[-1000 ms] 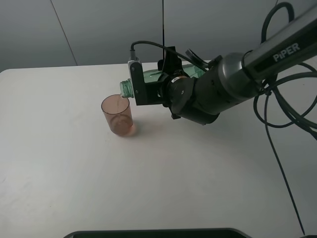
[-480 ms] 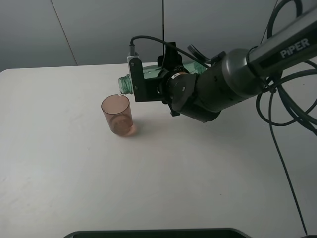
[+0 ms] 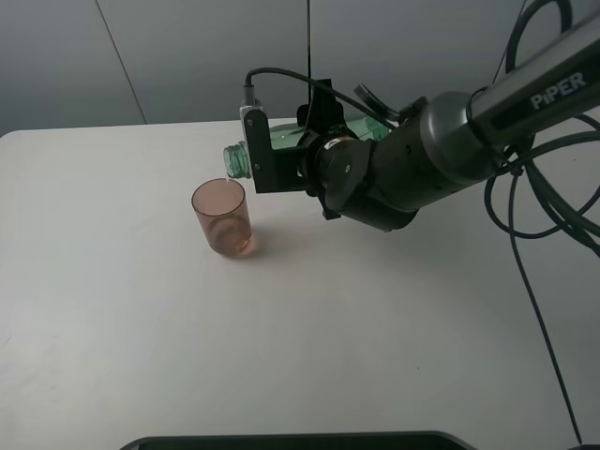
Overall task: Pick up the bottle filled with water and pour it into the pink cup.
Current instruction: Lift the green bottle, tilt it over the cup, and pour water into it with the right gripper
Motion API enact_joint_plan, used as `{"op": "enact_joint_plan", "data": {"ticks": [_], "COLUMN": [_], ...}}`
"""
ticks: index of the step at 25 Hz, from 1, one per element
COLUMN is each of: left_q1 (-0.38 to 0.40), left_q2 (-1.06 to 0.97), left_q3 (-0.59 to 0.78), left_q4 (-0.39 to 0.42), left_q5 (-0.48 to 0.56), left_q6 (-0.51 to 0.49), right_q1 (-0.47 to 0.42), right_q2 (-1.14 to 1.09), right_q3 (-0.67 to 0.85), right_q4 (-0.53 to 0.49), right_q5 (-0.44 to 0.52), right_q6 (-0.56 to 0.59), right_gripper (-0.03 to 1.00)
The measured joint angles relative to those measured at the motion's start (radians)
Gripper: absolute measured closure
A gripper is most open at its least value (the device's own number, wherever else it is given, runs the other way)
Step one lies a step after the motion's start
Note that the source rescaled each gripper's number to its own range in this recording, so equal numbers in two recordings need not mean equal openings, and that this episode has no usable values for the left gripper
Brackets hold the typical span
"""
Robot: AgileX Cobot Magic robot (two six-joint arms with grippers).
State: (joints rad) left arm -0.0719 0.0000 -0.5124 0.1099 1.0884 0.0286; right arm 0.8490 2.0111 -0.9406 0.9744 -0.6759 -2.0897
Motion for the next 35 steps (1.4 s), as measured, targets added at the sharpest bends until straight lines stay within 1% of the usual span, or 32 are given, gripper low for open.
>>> {"op": "enact_joint_plan", "data": {"ticks": [35], "left_q1": [0.000], "left_q2": [0.000], "left_q3": [0.000], "left_q4": [0.000], "left_q5": [0.000], "left_q6": [0.000], "right_q1": [0.000], "right_q2": [0.000], "right_q3": [0.000], "right_q4": [-0.097], "right_q5": [-0.006], "right_q6": [0.000], "right_gripper": [0.96]}}
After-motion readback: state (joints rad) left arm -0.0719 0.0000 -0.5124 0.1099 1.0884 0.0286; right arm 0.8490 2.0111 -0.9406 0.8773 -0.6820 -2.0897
